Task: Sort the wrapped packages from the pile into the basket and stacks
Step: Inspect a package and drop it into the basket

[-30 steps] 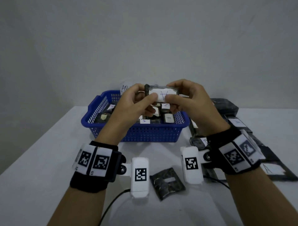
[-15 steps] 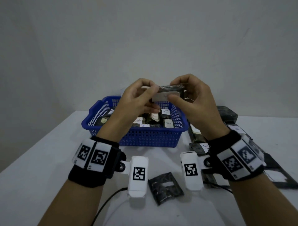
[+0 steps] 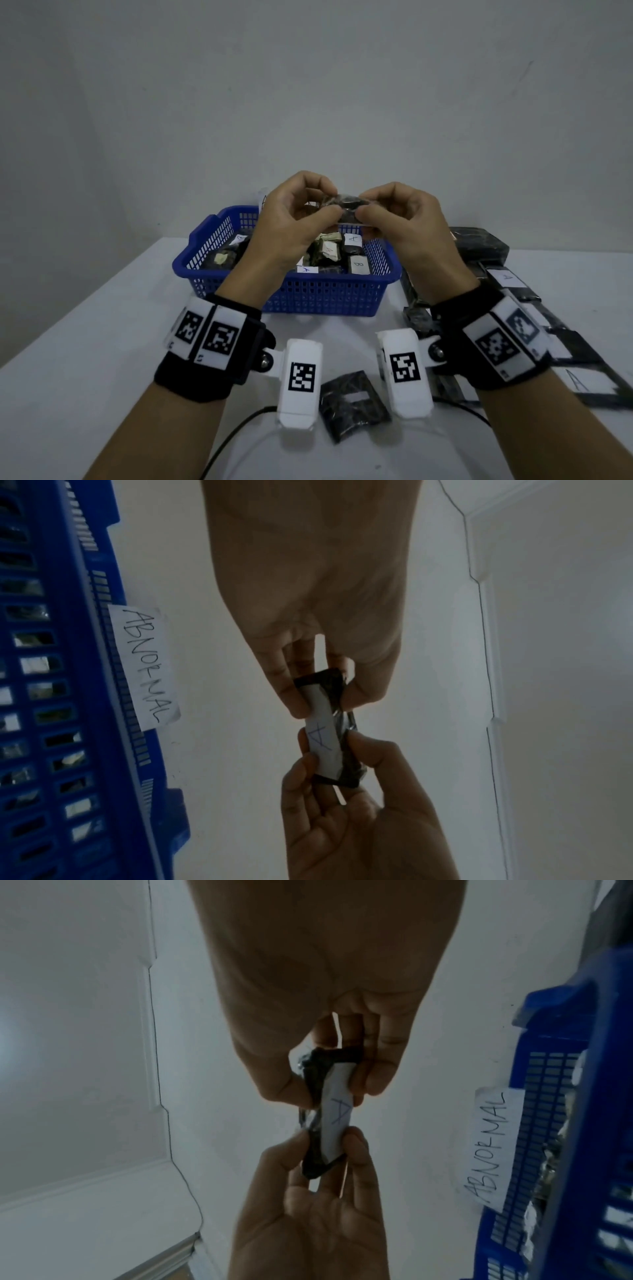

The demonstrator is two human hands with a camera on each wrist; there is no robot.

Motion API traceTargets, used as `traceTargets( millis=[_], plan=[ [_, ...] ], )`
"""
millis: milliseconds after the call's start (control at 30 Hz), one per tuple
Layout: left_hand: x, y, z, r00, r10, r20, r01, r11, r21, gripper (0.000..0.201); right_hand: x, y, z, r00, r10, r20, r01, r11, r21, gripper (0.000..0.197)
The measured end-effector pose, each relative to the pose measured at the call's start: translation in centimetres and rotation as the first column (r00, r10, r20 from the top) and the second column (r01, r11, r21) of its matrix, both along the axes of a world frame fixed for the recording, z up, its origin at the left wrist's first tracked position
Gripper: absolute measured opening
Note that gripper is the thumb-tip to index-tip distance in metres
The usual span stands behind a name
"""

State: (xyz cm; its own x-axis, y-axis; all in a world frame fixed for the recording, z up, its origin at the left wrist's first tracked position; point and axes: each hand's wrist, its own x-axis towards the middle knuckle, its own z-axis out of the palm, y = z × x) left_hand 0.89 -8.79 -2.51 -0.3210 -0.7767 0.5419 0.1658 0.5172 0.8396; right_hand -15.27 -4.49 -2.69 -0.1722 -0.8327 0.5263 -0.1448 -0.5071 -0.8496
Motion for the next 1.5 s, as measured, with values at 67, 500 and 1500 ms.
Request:
traceTargets(
  millis=[67,500,1500],
  plan=[
    [0.3,0.0,0.2,0.999,-0.039,-0.003,0.039,0.997,0.063,0.014,-0.1,0.2,0.0,1.000,0.016,-0.025,-0.017,1.000,-0.007,0.015],
    [0.8,-0.3,-0.2,0.991,0.064,0.114,-0.060,0.998,-0.036,0.030,0.2,-0.4,-0.7,0.998,-0.057,-0.029,0.057,0.998,-0.007,0.018],
    [2.0,-1.2,-0.1,0.996,-0.038,0.078,0.035,0.999,0.030,0.034,0.0,-0.3,-0.6,0.999,0.032,0.009,-0.032,0.999,0.036,0.021]
  ],
)
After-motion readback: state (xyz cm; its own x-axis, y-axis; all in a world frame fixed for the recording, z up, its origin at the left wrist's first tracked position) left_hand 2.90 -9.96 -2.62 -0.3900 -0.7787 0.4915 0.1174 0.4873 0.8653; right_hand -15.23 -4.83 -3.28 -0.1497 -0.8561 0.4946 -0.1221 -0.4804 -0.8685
